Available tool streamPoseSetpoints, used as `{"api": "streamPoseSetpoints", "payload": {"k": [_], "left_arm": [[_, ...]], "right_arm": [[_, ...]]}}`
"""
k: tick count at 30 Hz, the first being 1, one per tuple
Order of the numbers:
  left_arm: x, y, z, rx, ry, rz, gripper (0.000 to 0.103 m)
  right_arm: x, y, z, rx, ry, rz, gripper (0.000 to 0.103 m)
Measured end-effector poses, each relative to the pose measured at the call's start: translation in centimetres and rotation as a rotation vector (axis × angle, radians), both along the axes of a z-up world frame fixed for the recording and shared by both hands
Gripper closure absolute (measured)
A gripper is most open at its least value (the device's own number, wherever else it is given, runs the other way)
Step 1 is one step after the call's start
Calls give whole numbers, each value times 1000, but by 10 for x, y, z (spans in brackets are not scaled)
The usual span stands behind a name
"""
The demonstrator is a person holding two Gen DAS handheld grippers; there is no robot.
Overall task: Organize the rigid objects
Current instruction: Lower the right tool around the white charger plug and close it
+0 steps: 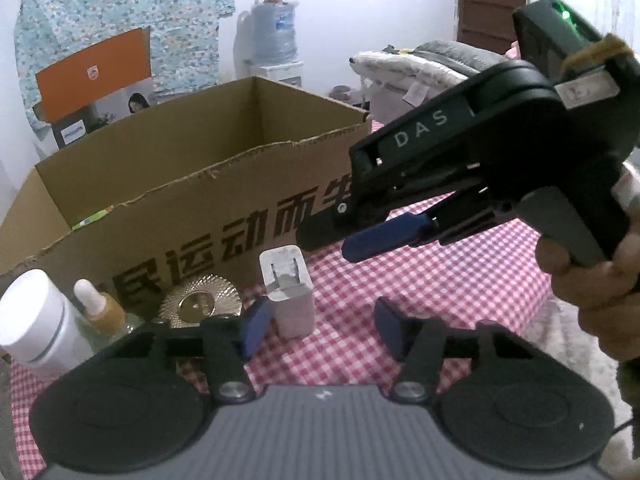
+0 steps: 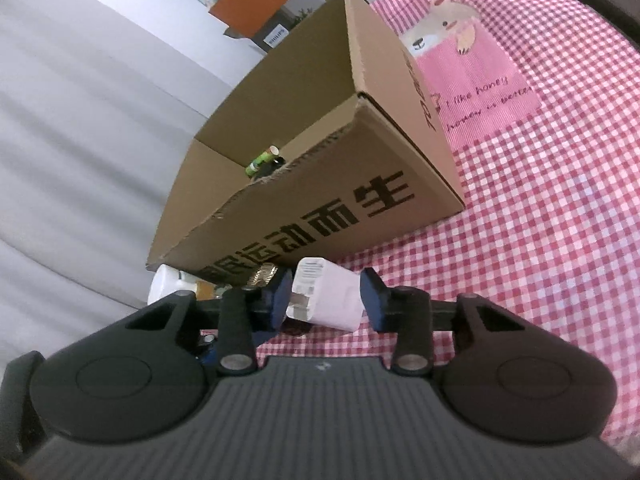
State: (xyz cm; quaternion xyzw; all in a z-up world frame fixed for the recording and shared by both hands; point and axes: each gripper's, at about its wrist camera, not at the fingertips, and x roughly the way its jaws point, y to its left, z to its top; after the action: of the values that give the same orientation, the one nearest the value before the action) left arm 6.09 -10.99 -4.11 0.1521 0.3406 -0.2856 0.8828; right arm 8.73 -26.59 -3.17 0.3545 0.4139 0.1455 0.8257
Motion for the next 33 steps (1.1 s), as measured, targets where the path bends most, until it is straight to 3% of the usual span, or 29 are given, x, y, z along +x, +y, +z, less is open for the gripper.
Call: {"api": "streamPoseSetpoints", "payload": {"k": [8,15,24,28,33], "left_arm": [[5,-5,-6,42,-35,55,55],[18,-9,-12,40,6,70,62],[31,-11,-15,43,49,82,64],[36,-9,-14,17,74,100,74],[36,-9,-14,-13,92,82,75]], "right_arm": [[8,3,3,-12,-4,22,72],[15,5,1,-8,13,31,72],[20,5,-9,24,37,36,71],[18,5,-9,23,35,36,71],[10,-2,-7,13,42,20,71]]}}
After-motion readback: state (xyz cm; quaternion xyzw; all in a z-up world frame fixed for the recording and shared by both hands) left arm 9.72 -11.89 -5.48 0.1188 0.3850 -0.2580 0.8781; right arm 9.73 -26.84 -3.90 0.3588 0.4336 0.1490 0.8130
